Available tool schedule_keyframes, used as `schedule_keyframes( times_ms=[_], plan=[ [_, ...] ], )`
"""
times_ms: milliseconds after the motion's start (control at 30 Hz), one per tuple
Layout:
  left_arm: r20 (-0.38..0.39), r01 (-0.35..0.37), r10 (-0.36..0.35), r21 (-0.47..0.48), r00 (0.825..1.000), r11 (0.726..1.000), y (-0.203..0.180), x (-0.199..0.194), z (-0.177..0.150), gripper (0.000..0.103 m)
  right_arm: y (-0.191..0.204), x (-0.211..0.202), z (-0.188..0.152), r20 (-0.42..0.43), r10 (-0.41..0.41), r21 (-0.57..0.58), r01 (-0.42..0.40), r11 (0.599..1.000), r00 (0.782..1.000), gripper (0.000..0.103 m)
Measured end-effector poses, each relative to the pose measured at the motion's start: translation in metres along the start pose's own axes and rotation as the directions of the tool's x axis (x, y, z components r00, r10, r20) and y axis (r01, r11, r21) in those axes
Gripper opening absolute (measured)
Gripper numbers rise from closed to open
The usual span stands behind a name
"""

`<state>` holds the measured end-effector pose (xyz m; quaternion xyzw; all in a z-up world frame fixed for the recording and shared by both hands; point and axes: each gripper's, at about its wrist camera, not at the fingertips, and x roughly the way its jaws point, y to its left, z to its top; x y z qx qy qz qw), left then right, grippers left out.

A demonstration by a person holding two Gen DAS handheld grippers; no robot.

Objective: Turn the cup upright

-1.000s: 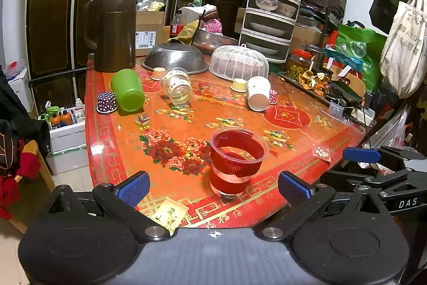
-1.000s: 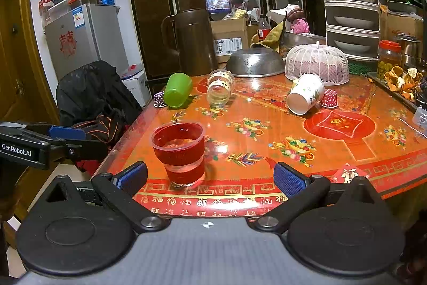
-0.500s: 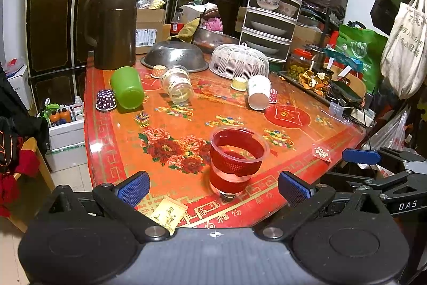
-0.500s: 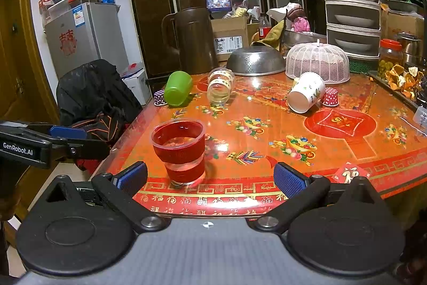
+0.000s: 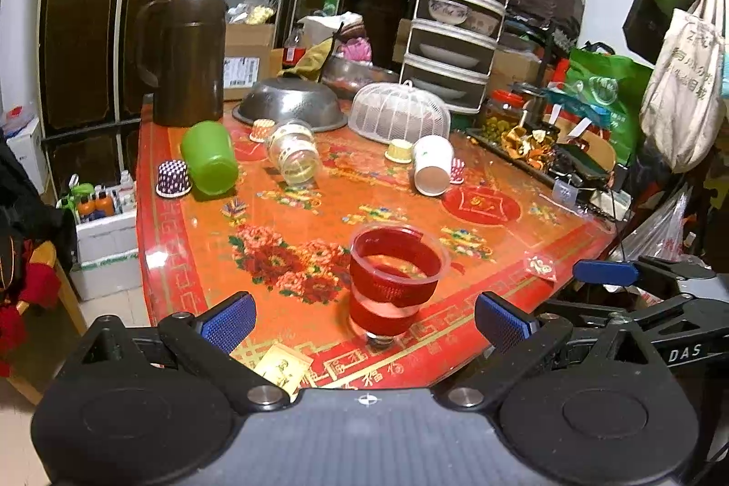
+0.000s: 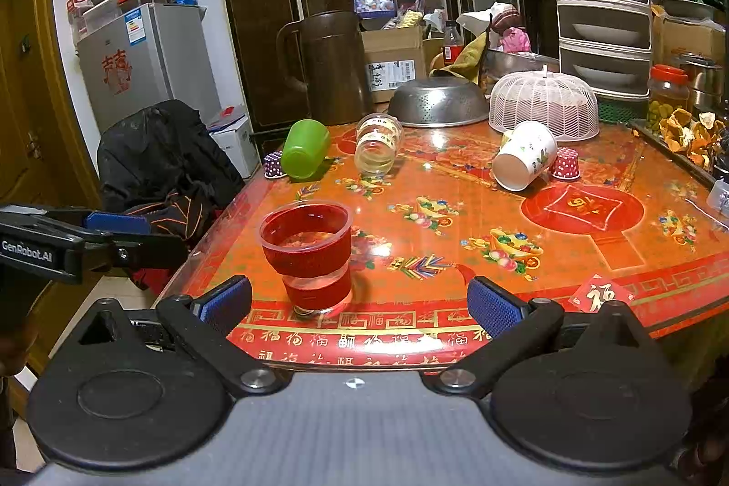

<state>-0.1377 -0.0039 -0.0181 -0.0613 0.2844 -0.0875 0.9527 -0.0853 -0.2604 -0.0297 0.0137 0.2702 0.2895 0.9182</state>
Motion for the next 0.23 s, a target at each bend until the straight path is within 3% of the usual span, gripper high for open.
schedule_keyframes(
  times_ms=[233],
  plan=[
    [0.037, -0.024, 0.023, 0.028, 0.999, 0.999, -0.0048, -0.0048, 0.0022, 0.103, 0.0005, 0.0008, -0.0012, -0.002, 0.001, 0.001, -0.001, 1.000, 1.000, 0.102]
  ],
)
